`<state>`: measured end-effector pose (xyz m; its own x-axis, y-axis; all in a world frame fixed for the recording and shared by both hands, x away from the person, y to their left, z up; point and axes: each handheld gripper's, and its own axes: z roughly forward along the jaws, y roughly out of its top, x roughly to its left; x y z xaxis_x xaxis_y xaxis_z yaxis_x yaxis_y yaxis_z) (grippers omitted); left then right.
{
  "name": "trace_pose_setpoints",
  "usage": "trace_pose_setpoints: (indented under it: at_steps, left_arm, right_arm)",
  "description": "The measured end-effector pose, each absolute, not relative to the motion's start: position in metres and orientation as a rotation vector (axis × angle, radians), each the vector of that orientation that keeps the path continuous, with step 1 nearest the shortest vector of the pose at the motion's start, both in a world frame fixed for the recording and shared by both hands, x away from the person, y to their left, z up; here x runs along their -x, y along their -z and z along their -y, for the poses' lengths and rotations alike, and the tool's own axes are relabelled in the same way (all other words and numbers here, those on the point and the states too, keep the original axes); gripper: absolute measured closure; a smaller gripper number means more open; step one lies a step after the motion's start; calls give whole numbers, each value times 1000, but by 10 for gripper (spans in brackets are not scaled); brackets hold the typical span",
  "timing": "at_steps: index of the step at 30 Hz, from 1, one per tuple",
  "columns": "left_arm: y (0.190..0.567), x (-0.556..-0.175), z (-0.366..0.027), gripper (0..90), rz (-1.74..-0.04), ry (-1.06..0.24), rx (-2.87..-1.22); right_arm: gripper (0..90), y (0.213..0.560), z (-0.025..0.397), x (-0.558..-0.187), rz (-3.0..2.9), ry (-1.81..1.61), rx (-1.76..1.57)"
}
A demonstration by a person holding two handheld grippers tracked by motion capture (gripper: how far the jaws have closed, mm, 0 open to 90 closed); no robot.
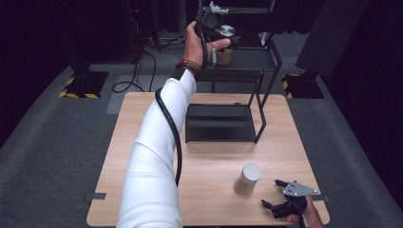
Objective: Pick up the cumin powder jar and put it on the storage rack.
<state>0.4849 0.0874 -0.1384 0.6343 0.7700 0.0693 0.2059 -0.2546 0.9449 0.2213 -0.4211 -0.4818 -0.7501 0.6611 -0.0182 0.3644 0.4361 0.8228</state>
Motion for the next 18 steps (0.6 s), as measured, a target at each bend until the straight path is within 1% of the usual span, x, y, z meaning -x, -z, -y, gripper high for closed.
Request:
trace_pose_setpoints:
  at_steps: [5,18]
  left_arm:
    - [137,-469,-93,8,-781,-652,-1765]
    - [146,-434,-98,10,-762,-635,-1765]
  right_arm:
    - [0,482,421,-221,-2355,-1226,-877]
    - [0,482,421,-221,-2352,-1223,-879]
